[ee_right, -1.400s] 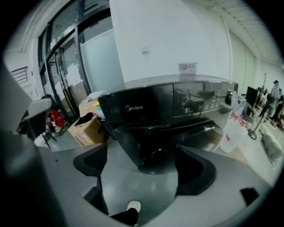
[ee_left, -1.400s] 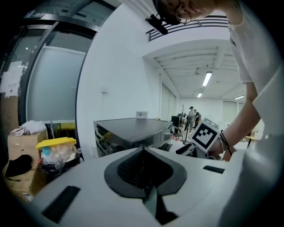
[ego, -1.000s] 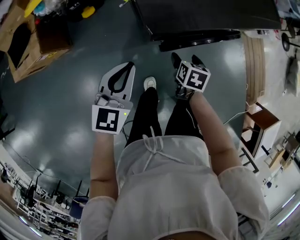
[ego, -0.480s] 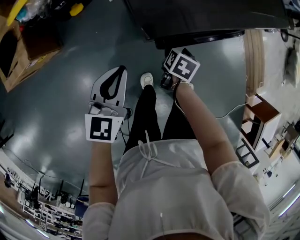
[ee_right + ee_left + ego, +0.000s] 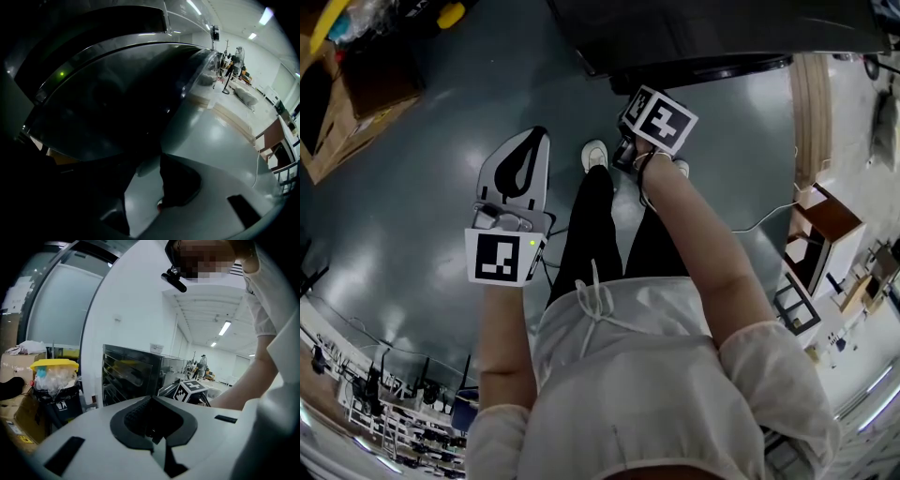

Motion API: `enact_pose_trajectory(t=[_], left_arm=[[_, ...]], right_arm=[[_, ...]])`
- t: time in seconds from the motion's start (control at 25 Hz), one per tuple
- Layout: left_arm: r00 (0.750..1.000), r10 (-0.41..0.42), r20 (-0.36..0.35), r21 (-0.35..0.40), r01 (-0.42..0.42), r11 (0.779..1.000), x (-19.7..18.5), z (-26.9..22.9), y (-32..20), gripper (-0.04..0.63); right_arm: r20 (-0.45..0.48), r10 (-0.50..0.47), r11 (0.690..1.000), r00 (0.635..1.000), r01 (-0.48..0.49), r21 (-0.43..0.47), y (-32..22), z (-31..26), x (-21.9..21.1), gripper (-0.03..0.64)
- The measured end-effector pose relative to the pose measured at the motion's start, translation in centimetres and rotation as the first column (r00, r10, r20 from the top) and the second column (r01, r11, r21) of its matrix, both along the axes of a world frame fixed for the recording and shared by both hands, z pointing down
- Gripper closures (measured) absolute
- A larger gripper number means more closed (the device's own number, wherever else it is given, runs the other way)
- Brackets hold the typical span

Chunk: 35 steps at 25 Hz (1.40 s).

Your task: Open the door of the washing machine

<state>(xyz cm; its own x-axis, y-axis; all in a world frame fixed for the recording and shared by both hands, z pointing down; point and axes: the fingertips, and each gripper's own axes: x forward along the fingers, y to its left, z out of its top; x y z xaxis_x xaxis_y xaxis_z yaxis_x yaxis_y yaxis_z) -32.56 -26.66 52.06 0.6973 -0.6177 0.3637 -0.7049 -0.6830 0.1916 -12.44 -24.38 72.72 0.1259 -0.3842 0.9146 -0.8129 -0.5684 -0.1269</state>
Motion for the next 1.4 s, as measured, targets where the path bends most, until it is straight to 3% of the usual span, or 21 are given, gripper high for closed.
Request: enact_pose_trajectory(t=[0.32,0.44,0.64,0.88,1.16,1.4], left_arm=[[0.999,0.025,0.046,-0.017,-0.024,1.0,-0.2,0.7,1.9,0.574],[0.999,0.015,0.044,0.029,-0.016,0.999,0.9,-0.5,2.6,0.574],[0.988,0.105,0.113,0.049,-0.111,0.993,2.6,-0.1,4.6,0.574],[0.971,0.198,0.132,0.002,-0.2,0.98,6.7,0.8,6.8,0.574],[0.949,0.294,0.109,-0.005,-0.296,0.955,14.2,0.8,9.7,0.574],[0.928,0.356,0.112,-0.01,-0.357,0.934,19.1,1.4,12.0,0.574]], right_arm=[[0.062,0.028,0.999,0.998,-0.029,0.019,2.8,0.0,0.4,0.468],[0.072,0.02,1.0,0.997,-0.021,0.015,5.0,-0.3,1.5,0.475],[0.113,-0.005,1.0,0.994,0.005,0.002,8.2,0.2,2.1,0.482],[0.152,-0.052,0.998,0.987,0.056,-0.02,11.3,0.1,3.1,0.486],[0.195,-0.022,0.998,0.98,0.033,-0.053,16.9,0.0,6.3,0.51],[0.153,-0.038,0.997,0.987,0.047,-0.056,21.3,0.3,10.2,0.52]])
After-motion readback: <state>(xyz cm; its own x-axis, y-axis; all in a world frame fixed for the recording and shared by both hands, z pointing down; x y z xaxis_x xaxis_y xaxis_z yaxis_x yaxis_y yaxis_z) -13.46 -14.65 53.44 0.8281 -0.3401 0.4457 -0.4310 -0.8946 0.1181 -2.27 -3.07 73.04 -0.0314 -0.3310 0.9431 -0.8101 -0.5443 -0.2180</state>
